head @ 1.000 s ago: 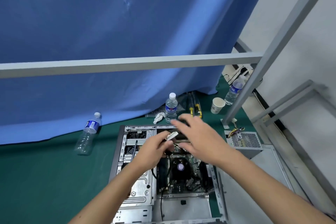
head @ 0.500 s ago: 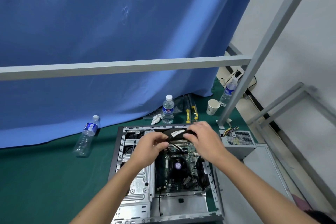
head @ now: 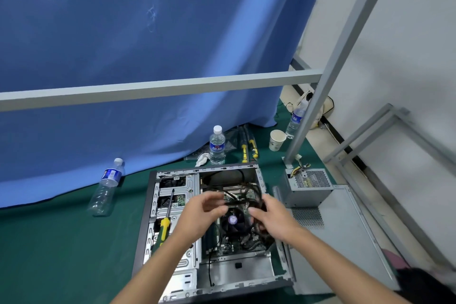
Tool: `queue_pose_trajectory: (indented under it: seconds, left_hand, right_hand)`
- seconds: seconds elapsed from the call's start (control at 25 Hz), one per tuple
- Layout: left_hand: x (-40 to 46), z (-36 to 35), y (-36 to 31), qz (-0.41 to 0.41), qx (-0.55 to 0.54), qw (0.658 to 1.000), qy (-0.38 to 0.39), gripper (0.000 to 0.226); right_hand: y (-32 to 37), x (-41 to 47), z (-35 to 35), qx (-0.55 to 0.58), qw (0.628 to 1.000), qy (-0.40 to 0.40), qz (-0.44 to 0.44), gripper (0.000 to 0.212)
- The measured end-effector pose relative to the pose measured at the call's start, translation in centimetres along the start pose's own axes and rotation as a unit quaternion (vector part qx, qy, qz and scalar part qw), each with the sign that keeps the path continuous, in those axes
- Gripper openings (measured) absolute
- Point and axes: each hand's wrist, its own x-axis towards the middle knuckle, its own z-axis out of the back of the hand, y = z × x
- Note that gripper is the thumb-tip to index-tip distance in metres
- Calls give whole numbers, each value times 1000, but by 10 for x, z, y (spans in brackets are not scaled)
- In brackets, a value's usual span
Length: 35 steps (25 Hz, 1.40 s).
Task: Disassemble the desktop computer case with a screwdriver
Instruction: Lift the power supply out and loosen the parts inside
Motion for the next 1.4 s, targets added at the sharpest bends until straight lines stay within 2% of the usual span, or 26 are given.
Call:
queue_pose_trajectory:
  seconds: [0.04,0.12,0.2,0.32,0.4,0.48,0.64,0.8,1.0,1.2,1.32,1.4]
  left_hand:
    - [-1,-3,11,11,95,995,12,48]
    - [-4,-11,37,34,263,963,44,67]
    - [-8,-20,61,59,335,938,67,80]
    - [-8,-28,83,79,380,919,64,91]
    - [-1,-29,85,74,410,908,43,95]
    - [13,-27,82,87,423,902,33,98]
    - [52,-10,68,127,459,877,55,117]
    - [81,-4,58,183,504,840,86,147]
    - [101,-3,53,219,567,782,141,156]
    - [106,-6,58,231,581,767,143,159]
    - [107,-6,61,233,571,775,135,160]
    - [107,-6,63,226,560,786,130,161]
  right_hand:
    - [-10,2,7,23,999,-38,-26,11]
    - [-29,7,20,148,979,-108,-92,13]
    - [-46,11,35,240,948,-157,-139,15]
    - [-68,18,49,277,926,-190,-173,19]
    - [-79,25,53,243,932,-199,-182,23]
    - [-83,33,58,153,948,-218,-172,31]
    - [-75,56,64,44,969,-216,-112,62]
    - [-65,99,71,-35,975,-212,-56,57]
    - [-59,149,76,-94,972,-207,-50,53]
    - [-54,185,69,-99,972,-200,-68,46]
    - [-52,193,65,-108,976,-157,-106,58]
    - [-52,191,65,-136,968,-186,-101,55]
